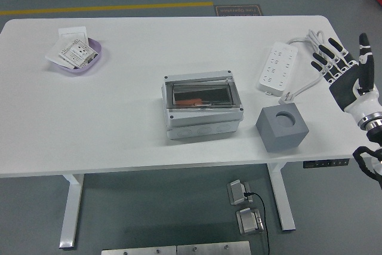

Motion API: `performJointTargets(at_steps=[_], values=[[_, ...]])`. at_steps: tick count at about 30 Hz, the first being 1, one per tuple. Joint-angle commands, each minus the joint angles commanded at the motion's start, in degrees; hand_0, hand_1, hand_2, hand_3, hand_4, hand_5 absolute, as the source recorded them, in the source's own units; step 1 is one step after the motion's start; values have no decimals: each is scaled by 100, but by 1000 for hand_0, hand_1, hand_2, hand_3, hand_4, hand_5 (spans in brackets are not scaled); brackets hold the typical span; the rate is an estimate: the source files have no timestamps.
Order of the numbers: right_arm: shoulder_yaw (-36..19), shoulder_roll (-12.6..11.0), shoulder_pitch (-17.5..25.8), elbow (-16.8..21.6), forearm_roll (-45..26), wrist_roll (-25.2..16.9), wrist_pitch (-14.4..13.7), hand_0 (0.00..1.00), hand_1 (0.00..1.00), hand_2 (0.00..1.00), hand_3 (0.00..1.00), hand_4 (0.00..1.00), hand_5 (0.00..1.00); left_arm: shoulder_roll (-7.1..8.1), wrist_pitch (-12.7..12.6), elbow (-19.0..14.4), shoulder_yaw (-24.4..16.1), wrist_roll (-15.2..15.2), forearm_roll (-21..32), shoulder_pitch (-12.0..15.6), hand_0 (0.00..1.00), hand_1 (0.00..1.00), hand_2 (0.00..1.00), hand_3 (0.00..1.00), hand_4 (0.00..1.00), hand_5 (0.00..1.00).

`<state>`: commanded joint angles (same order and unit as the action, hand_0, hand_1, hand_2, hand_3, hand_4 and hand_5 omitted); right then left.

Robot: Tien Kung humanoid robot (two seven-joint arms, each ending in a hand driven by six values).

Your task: Pick up the cylinder from the cube,place it in the box,flap close box

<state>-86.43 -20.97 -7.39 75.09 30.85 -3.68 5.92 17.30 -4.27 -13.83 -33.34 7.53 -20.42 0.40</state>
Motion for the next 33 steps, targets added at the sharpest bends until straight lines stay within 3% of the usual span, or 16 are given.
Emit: performJointTargets(at_steps=[9,17,24,33], values=[[-173,-24,2,-149,-656,18,-52,872,777,800,846,988,899,-22,7,18,-14,1,-36,9,626,650,609,627,643,173],[-101,-34,6,10,-1305,99,-20,848,755,784,819,984,900,-45,14,37,-22,0,-66,1,626,650,609,627,642,173],[-239,-72,3,324,-504,187,-46,833,747,775,813,975,885,-35,14,33,-26,-1,-90,-46,626,650,610,626,642,172],[-397,-87,-18,411,642,220,-151,828,749,777,816,958,869,-32,11,20,-41,0,-108,-60,627,650,610,627,642,173]])
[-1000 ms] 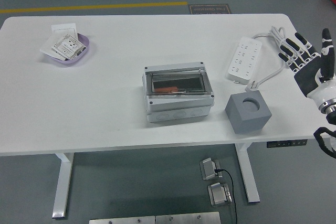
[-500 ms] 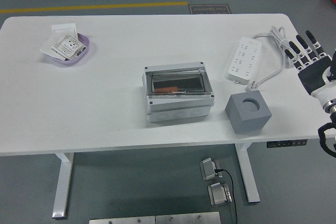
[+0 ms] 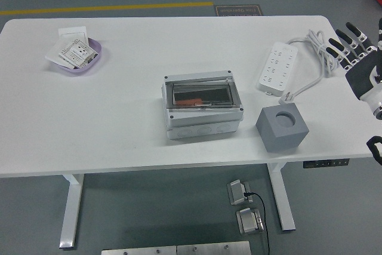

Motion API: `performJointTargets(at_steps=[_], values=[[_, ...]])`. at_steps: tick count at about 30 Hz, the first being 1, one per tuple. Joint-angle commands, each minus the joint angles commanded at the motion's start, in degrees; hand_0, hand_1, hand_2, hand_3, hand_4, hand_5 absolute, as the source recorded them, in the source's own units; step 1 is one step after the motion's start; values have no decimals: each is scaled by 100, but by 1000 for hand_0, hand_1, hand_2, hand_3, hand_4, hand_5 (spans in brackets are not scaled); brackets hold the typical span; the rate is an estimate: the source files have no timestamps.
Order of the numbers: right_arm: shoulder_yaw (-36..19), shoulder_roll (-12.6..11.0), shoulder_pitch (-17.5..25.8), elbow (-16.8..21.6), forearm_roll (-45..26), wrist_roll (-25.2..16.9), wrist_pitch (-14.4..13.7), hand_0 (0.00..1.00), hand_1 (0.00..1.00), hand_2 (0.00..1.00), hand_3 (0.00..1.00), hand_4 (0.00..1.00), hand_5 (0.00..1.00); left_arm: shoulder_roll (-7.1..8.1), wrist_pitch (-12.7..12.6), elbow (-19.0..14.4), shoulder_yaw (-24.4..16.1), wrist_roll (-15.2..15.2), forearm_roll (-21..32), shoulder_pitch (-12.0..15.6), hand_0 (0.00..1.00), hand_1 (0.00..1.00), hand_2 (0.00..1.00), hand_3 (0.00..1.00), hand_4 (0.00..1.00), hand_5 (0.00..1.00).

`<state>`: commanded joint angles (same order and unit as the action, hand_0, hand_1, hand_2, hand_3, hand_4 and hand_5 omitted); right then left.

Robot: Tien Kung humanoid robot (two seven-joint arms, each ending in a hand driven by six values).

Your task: Pick up the cylinder from the cube,place it in the box,flap close box

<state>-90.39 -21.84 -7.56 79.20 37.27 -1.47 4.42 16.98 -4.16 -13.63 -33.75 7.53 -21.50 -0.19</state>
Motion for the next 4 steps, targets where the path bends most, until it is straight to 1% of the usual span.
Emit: performJointTargets(at_steps=[4], values=[[-30,3,-11,22,246,-6,-27,830,750,781,812,953,859,-7,0,2,15,2,10,0,627,650,609,626,642,173]])
